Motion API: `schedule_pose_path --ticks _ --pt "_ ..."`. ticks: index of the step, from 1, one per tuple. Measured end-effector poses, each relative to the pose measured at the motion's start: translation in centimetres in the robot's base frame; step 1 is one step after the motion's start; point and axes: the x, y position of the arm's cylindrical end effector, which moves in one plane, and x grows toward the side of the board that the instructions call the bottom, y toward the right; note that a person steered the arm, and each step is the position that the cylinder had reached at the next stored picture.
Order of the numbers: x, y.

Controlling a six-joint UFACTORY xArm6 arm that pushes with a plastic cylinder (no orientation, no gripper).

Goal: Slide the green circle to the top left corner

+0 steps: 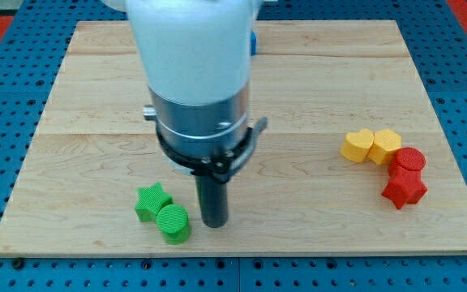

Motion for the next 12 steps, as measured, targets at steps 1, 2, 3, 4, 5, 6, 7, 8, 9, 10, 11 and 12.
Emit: schedule_pose_path --ticks 1,2,3,4,5,6,7,8,9,10,11,12 --pt "3.6 -0.5" --pt "3.6 -0.4" --pt "3.6 -0.3" --pt "3.6 -2.7" --pt "2.7 -4.9" --pt "0.6 -5.2" --pt "-1.4 -5.2" --pt "-1.6 -8.0" --pt "-4.2 -13.6" --pt "-8.8 -15.6" --pt "-9.1 -15.4" --pt "-15.7 -20.5"
